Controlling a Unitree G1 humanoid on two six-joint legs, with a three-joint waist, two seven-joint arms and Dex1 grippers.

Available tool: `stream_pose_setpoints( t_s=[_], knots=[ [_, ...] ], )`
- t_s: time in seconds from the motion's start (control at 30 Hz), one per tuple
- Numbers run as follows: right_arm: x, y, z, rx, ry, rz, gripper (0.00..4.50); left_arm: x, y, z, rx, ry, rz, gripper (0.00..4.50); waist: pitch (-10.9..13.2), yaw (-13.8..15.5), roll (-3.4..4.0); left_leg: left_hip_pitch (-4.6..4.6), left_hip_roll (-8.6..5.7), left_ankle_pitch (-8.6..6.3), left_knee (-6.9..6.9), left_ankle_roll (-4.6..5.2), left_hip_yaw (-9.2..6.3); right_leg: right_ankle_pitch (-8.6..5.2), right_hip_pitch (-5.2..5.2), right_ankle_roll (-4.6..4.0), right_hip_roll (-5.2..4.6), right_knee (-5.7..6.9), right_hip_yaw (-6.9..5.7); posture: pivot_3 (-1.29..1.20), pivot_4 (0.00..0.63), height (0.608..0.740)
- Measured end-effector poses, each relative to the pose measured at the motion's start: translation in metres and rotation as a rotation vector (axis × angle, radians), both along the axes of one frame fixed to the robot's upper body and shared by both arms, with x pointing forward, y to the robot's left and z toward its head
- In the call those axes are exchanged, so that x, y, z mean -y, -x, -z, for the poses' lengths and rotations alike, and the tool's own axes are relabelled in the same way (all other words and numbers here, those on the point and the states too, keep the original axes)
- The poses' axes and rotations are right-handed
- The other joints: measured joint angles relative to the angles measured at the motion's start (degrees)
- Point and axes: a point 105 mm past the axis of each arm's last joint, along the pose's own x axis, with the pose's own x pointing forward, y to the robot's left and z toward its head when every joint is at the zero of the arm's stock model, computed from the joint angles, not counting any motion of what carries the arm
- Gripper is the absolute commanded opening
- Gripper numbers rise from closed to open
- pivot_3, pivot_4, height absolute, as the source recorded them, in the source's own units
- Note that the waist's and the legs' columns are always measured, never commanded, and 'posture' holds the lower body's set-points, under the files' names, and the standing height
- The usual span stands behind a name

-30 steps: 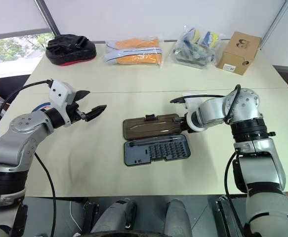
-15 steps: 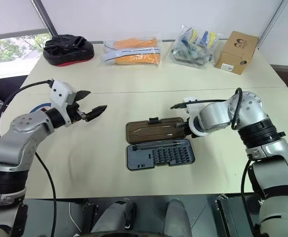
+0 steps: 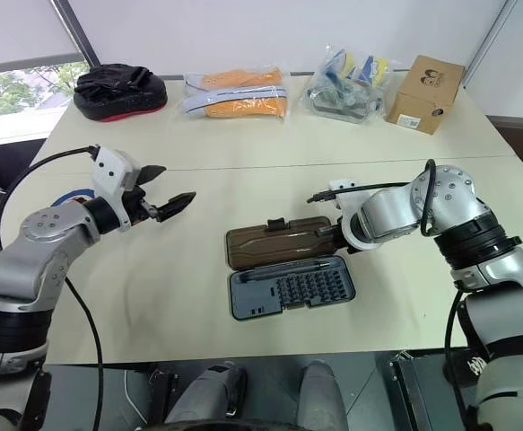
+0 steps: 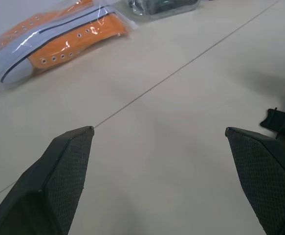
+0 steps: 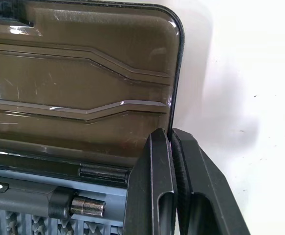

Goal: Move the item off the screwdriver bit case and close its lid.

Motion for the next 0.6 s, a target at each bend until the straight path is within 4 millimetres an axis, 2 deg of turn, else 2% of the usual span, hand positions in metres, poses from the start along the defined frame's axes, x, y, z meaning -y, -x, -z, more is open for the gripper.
stream_pose_setpoints(
  t_s=[0.03, 0.07, 0.1, 0.33, 0.5, 0.6],
  knots=[
    [0.000, 0.000, 0.000, 0.000, 0.000, 0.000, 0.07, 0.000, 0.000, 0.000, 0.000, 0.000, 0.000, 4.50, 0.00, 0.01, 0.00, 0.00, 0.00, 0.00, 0.00, 0.00, 0.00, 0.00, 0.00, 0.00, 0.00, 0.00, 0.00, 0.00, 0.150, 0.740],
    [0.000, 0.000, 0.000, -0.002, 0.000, -0.002, 0.61, 0.000, 0.000, 0.000, 0.000, 0.000, 0.000, 4.50, 0.00, 0.01, 0.00, 0.00, 0.00, 0.00, 0.00, 0.00, 0.00, 0.00, 0.00, 0.00, 0.00, 0.00, 0.00, 0.00, 0.150, 0.740],
    [0.000, 0.001, 0.002, -0.010, 0.003, -0.007, 0.92, 0.000, 0.000, 0.000, 0.000, 0.000, 0.000, 4.50, 0.00, 0.01, 0.00, 0.00, 0.00, 0.00, 0.00, 0.00, 0.00, 0.00, 0.00, 0.00, 0.00, 0.00, 0.00, 0.00, 0.150, 0.740],
    [-0.004, 0.003, 0.002, -0.012, -0.012, -0.022, 4.45, 0.001, 0.000, 0.001, -0.001, 0.005, 0.004, 4.50, 0.00, 0.03, 0.00, 0.01, 0.00, 0.00, -0.01, 0.00, 0.01, 0.00, 0.01, 0.00, 0.00, -0.01, 0.00, 0.00, 0.150, 0.740],
    [-0.001, 0.001, 0.000, 0.007, 0.009, -0.010, 4.45, 0.003, 0.001, 0.002, -0.008, 0.011, 0.016, 4.50, 0.01, -0.01, 0.01, 0.01, 0.00, 0.00, -0.01, 0.00, 0.01, 0.00, 0.00, 0.00, 0.00, -0.02, 0.01, 0.00, 0.150, 0.740],
    [-0.004, -0.003, -0.013, 0.065, 0.025, -0.040, 4.45, 0.008, 0.009, 0.008, -0.042, 0.034, 0.072, 4.50, 0.03, -0.22, 0.04, 0.01, 0.02, 0.00, -0.05, 0.00, 0.03, 0.00, -0.04, 0.00, 0.01, -0.02, 0.01, 0.00, 0.150, 0.740]
  ],
)
